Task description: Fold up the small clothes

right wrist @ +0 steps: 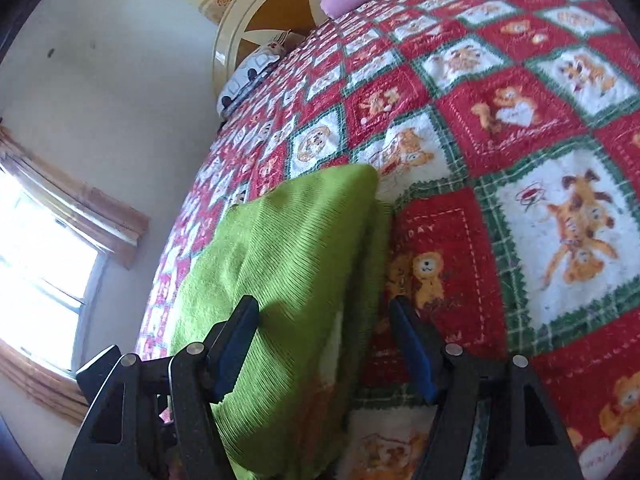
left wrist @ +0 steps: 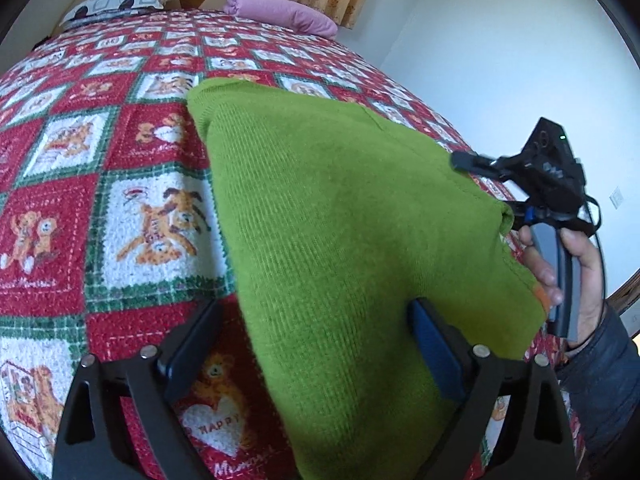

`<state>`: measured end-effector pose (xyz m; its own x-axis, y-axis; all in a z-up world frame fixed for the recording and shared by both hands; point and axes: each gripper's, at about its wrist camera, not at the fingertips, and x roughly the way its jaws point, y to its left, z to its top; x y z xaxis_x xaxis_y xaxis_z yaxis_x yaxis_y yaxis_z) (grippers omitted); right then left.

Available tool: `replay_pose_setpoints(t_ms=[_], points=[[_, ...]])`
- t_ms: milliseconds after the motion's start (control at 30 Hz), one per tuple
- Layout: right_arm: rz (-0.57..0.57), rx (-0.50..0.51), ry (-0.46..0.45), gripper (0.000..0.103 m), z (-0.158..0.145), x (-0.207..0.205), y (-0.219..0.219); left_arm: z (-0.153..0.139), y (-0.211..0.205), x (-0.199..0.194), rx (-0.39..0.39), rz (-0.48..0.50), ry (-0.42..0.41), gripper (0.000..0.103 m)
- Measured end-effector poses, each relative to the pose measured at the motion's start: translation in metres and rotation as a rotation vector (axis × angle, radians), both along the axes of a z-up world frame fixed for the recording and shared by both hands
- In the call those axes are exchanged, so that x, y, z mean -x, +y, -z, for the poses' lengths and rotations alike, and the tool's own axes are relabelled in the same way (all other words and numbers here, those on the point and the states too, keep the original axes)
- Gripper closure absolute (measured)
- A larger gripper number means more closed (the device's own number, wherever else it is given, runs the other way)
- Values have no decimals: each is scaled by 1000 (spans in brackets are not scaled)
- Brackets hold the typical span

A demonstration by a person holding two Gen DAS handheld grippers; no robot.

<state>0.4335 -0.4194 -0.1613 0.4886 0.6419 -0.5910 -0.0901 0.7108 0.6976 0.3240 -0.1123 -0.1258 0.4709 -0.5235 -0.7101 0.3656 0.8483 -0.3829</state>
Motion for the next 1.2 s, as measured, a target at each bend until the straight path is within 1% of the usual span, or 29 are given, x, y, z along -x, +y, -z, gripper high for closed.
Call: replay_pose_setpoints(t_ms=[100, 233, 267, 300, 333, 367, 400, 467, 500, 567, 633, 667, 733, 833, 1067, 1200], points=[[-41, -32, -7, 35, -1, -7, 8, 0, -3, 1, -14, 9, -5, 7], [-75, 1, -3, 35, -2, -18, 28, 1, -6, 0, -9, 25, 0, 11], [-73, -10, 0, 37, -2, -20, 29, 1, -6, -1, -4, 29, 4, 11], [-65, -17, 8, 51, -1, -21, 29, 1, -6, -1, -2, 30, 7, 12], [-53, -15, 21, 60, 1, -24, 28, 2, -6, -2, 1, 33, 10, 13], [-45, -24, 33, 66, 3, -26, 26, 2, -6, -2, 6, 36, 14, 14], [-44, -35, 33, 69, 3, -24, 25, 2, -6, -2, 8, 36, 16, 15], [-43, -16, 14, 72, -1, -20, 27, 0, -8, -2, 3, 38, 11, 19], [-40, -18, 6, 74, -4, -18, 27, -1, -9, -1, -5, 37, 5, 23], [-27, -22, -11, 75, -12, -13, 27, -4, -11, 0, -25, 39, -14, 31], [-21, -27, -40, 75, -24, -10, 28, -12, -13, 4, -42, 40, -45, 50], [-18, -28, -50, 76, -29, -7, 28, -17, -14, 5, -58, 34, -58, 53], [-15, -27, -73, 76, -40, -2, 31, -20, -14, 3, -72, 28, -51, 63], [-10, -19, -95, 76, -51, 5, 36, -28, -9, 3, -68, 13, -43, 69], [-13, -34, -134, 76, -69, 17, 47, -51, 2, 15, -57, -4, -80, 73], [-22, -36, -142, 76, -71, 23, 56, -60, 4, 29, -97, -5, -121, 74]])
